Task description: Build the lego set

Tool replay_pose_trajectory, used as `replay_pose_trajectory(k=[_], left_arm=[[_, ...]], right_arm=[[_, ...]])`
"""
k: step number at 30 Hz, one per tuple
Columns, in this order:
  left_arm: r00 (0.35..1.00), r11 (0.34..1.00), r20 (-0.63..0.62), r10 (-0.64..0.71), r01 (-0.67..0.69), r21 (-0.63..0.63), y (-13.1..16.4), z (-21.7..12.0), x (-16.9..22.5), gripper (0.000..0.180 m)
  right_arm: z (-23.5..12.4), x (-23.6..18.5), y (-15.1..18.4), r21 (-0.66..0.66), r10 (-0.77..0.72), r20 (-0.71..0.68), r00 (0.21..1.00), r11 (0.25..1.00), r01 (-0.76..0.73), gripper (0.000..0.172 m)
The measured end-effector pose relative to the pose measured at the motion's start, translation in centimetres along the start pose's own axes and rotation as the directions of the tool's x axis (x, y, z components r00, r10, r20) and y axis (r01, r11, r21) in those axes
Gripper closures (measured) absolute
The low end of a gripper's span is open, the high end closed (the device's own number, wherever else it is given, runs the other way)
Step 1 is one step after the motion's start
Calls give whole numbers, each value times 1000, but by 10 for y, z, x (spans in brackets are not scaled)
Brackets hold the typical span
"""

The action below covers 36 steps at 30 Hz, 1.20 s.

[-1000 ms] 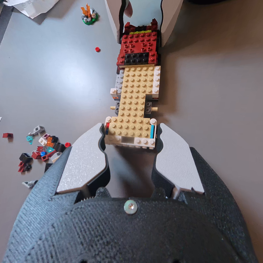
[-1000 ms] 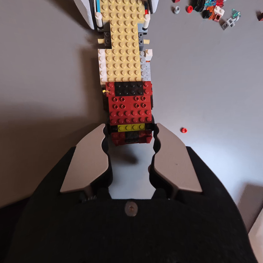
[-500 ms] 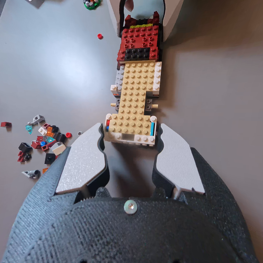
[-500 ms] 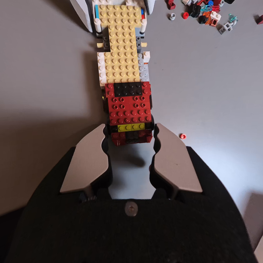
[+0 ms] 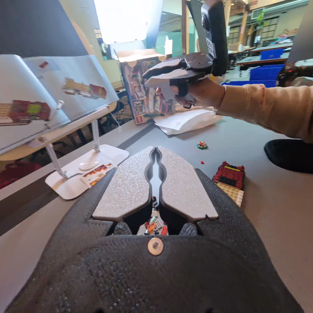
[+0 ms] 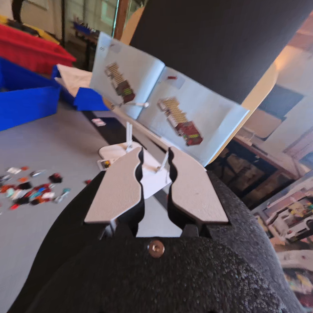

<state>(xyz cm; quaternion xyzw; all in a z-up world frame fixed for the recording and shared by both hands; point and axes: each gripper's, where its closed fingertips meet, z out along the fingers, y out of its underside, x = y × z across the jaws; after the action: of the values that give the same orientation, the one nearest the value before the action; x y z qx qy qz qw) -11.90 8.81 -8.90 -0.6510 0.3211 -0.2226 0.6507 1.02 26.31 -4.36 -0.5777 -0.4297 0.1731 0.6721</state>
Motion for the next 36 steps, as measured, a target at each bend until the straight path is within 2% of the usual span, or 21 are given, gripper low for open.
replay_pose_trajectory(k=[1,2,5,9,11,16,17,20,21,22,24,25,27,29,32,34,36], left_arm=[[999,1000,46,7,-7,-7,-5,0,-9,180],[996,999,85,26,-24,-22,-9,0,-17,180],[980,993,181,84,-67,-95,-25,12,-49,180],[937,942,260,235,-153,-298,-36,48,-111,167],[915,901,273,298,-175,-398,-32,74,-143,156],[854,762,252,455,-227,-607,3,127,-197,148],[848,748,245,471,-236,-620,9,134,-201,150],[797,718,257,546,-287,-634,12,143,-212,178],[792,723,264,550,-294,-625,11,143,-212,178],[805,764,304,509,-260,-591,8,141,-213,178],[856,881,399,329,-127,-456,1,133,-215,178],[859,932,466,212,-35,-361,-5,125,-220,179],[812,971,584,-7,144,-188,-8,97,-238,178],[753,936,597,-275,352,-12,5,75,-247,175],[624,806,553,-551,570,160,31,48,-251,166],[568,758,533,-627,604,247,34,31,-253,147],[559,771,559,-612,578,267,34,19,-258,139]], right_arm=[[14,15,-5,35,-2,-34,999,999,3,164],[29,28,-7,58,1,-62,998,998,2,171],[66,66,-6,66,-20,-178,984,997,32,172],[96,90,0,26,-40,-250,967,998,48,128],[104,92,-2,23,-65,-267,961,997,73,117],[119,90,-4,-33,-146,-267,953,989,142,107],[121,90,-4,-41,-155,-268,951,988,150,107],[126,92,0,-59,-163,-269,949,987,153,107],[128,93,1,-63,-161,-271,949,987,149,106],[130,95,4,-71,-159,-274,948,987,145,106],[132,97,9,-79,-140,-281,950,989,123,105],[132,98,10,-72,-127,-285,950,991,111,104],[132,99,11,-62,-112,-296,949,993,98,104],[132,99,11,-57,-99,-299,949,995,85,104],[131,103,10,-61,-86,-295,952,996,71,97],[131,107,8,-69,-90,-284,955,995,73,93],[133,108,7,-86,-108,-269,957,992,88,90]])
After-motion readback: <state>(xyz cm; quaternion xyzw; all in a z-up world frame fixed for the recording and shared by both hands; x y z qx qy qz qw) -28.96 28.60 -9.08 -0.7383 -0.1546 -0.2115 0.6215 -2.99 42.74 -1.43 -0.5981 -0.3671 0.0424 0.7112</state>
